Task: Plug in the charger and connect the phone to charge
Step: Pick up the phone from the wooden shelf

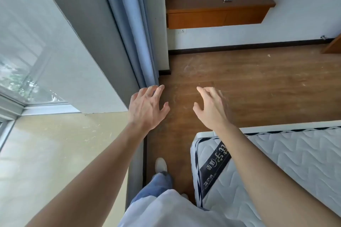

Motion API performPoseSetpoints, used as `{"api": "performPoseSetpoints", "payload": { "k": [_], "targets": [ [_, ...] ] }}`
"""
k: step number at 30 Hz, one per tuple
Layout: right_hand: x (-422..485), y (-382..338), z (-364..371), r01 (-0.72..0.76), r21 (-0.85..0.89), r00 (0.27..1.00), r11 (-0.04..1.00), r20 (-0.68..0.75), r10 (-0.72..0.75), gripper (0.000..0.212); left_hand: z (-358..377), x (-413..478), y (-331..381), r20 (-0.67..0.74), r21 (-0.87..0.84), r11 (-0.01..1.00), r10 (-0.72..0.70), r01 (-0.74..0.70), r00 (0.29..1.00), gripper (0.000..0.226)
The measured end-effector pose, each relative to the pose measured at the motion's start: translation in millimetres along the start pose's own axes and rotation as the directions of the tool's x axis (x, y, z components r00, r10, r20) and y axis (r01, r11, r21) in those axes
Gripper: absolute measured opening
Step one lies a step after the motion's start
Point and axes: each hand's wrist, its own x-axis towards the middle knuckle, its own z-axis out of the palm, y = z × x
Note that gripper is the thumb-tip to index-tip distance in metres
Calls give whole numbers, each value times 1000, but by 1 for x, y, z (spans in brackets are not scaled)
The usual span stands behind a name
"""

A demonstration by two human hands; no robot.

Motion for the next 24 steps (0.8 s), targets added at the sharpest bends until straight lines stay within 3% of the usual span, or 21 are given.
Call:
{"api": "performPoseSetpoints", "payload": {
  "k": [14,24],
  "targets": [
    [159,-13,34,-57,-131,998,990,27,61,51,28,172,-55,16,-49,996,76,-75,997,60],
    [258,-18,51,-179,-166,983,970,18,185,51,40,300,-74,55,-129,981,151,-143,987,56]
  ]
}}
